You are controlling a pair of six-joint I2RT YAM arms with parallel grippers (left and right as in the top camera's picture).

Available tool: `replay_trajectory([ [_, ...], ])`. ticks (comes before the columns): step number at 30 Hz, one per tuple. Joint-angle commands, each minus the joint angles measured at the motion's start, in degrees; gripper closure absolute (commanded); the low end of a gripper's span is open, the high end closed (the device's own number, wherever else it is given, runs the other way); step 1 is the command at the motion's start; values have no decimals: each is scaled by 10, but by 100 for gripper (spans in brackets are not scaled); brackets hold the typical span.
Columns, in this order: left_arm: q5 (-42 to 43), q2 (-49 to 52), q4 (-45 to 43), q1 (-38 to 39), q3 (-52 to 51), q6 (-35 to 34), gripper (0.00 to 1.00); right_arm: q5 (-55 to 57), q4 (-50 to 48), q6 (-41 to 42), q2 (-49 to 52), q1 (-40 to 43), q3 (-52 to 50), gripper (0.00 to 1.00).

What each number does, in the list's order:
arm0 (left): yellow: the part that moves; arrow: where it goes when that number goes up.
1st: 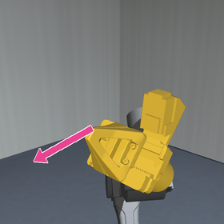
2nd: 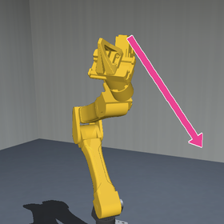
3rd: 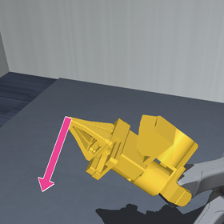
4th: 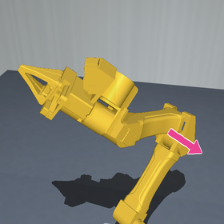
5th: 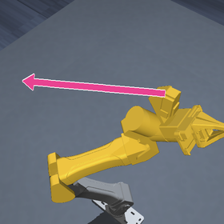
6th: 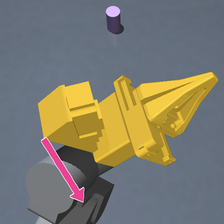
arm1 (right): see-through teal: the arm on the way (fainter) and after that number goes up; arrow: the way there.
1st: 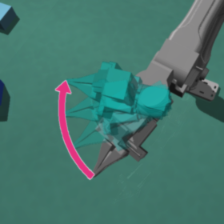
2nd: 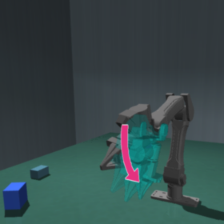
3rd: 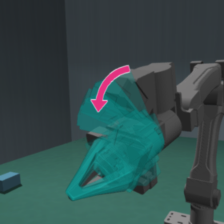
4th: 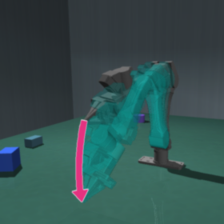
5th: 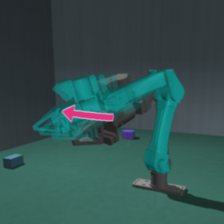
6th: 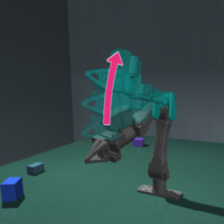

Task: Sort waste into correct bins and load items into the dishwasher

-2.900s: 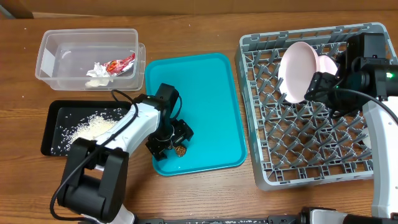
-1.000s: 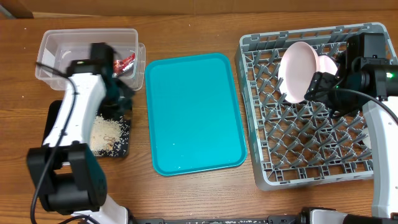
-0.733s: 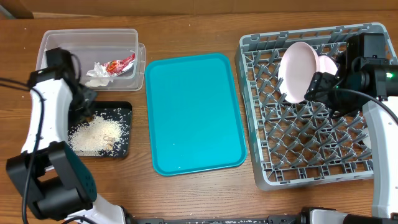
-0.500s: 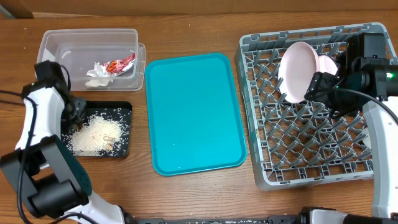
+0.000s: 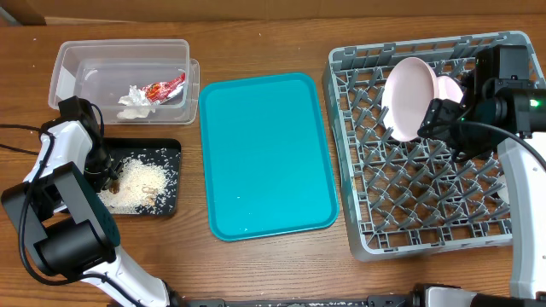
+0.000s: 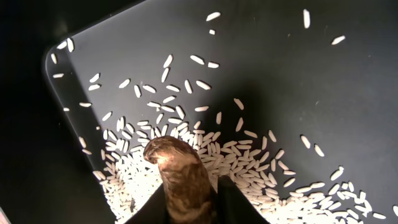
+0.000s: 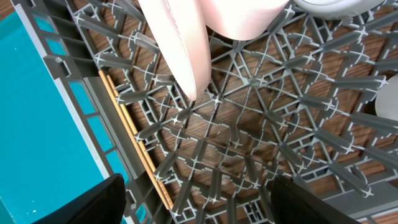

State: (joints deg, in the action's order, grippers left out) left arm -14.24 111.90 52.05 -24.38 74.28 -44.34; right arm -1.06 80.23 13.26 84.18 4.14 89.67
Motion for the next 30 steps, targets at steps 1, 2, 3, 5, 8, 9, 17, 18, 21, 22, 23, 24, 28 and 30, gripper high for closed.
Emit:
replay_trajectory([
  [1,-12,9,0,-3,-4,7,69,-1,-1,0,1,2,3,24],
  [2,-12,9,3,-3,-2,7,62,0,-1,0,1,2,3,24],
  [3,-12,9,6,-3,0,7,55,0,-1,0,0,2,3,24],
  [5,-8,9,21,-4,11,7,48,-1,-3,0,1,2,3,23],
  [8,13,8,58,-4,52,24,46,-1,-10,1,1,2,3,23],
  [9,29,8,69,-4,74,42,46,-1,-14,1,1,2,3,21],
  [17,256,8,127,12,267,184,45,-121,-140,1,10,-1,3,17],
  [18,297,8,127,20,287,209,44,-153,-167,1,15,-3,3,16],
  [21,366,8,125,55,321,279,40,-263,-242,1,31,-10,3,9],
  [22,373,8,125,74,326,310,36,-312,-263,0,41,-14,3,8],
  [23,372,8,128,90,327,334,29,-359,-278,-3,52,-20,3,7],
  [24,370,8,142,110,327,365,23,-403,-285,-18,64,-26,3,7],
  [28,257,9,235,181,326,395,16,-402,-230,-72,107,-50,3,6],
  [30,176,9,290,211,326,357,15,-311,-181,-73,127,-58,3,6],
])
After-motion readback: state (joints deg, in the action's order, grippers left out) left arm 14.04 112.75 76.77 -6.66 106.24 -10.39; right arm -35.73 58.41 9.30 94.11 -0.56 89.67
